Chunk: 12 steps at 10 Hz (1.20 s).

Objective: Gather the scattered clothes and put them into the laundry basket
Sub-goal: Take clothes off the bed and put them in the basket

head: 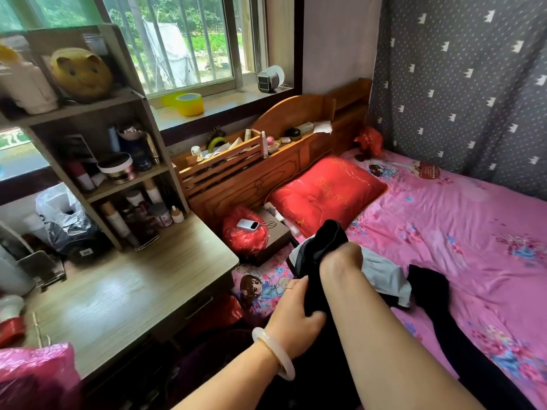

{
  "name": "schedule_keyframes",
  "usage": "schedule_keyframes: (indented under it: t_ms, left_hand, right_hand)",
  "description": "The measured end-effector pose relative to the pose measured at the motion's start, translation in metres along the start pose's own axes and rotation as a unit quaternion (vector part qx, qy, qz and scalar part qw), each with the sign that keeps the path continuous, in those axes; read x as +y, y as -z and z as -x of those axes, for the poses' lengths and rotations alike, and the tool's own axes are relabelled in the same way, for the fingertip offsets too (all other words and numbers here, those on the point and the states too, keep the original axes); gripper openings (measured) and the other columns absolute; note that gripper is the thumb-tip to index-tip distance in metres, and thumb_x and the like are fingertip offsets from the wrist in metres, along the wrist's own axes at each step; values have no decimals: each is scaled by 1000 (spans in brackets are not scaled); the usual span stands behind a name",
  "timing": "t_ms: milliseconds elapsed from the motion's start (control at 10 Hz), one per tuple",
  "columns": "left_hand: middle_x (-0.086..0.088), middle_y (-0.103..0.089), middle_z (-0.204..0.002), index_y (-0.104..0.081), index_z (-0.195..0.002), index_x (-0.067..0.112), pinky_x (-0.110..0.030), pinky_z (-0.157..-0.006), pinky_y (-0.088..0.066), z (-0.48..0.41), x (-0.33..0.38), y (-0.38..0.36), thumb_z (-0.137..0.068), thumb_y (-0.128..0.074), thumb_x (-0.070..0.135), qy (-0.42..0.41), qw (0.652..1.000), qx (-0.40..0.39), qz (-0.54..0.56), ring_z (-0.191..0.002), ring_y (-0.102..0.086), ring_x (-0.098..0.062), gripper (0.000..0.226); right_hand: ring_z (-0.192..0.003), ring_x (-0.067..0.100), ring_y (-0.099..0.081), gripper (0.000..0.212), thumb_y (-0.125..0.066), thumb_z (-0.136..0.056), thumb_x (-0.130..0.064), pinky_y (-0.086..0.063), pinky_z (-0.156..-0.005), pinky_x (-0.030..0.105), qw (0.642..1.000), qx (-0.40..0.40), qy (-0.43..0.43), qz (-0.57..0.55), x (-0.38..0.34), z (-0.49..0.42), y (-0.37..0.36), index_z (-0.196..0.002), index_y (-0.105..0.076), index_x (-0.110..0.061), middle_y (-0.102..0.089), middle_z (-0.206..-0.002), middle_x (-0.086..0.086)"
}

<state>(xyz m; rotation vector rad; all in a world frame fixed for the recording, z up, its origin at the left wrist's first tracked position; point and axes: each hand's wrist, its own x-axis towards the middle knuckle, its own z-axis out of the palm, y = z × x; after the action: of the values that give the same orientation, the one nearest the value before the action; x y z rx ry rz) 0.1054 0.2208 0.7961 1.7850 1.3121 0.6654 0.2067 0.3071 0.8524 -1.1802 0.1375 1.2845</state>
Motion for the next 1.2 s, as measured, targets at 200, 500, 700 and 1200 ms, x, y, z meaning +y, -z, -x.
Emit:
schedule_keyframes:
  t_ms: [200, 500, 700, 1200]
  left_hand:
    - [3, -61, -110, -48, -116, 22, -28, -89, -48, -14, 5, -17, -71, -69, 28, 64, 980, 165, 95, -105, -60, -13, 50]
    - [12, -66, -73, -64, -75, 33, -18, -68, -51, -31, -3, 56, -69, -68, 7, 86, 976, 197, -28, -72, -63, -8, 27]
    - [5, -60, -96, -72, -88, 24, -20, -79, -43, -28, 19, 89, -72, -65, 9, 0, 975, 139, -171, -87, -55, -12, 23]
    - [6, -58, -113, -57, -114, 30, -33, -78, -49, -20, 17, 117, -79, -59, 22, 30, 942, 91, -322, -106, -59, -20, 36]
  right_hand:
    - [-37, -3, -54, 30, -35, -101, -4, -39, -37, 11, 988, -68, -49, -127, 12, 8, 1, -74, -45, -13, -50, -61, 2]
    - [-66, 19, -57, 14, -51, -89, -12, -48, -57, 26, 998, -17, 45, 33, -6, -48, 40, -77, -57, -13, -58, -79, 5]
    - [-113, 34, -57, 88, -78, -49, -46, -48, -95, 41, 869, 101, 207, 438, -21, -57, 73, -124, -56, -7, -55, -127, 20]
    - [-60, 10, -58, 9, -67, -76, -19, -45, -57, 27, 524, -385, 420, 633, -38, 54, 19, -70, -62, -16, -63, -63, -1]
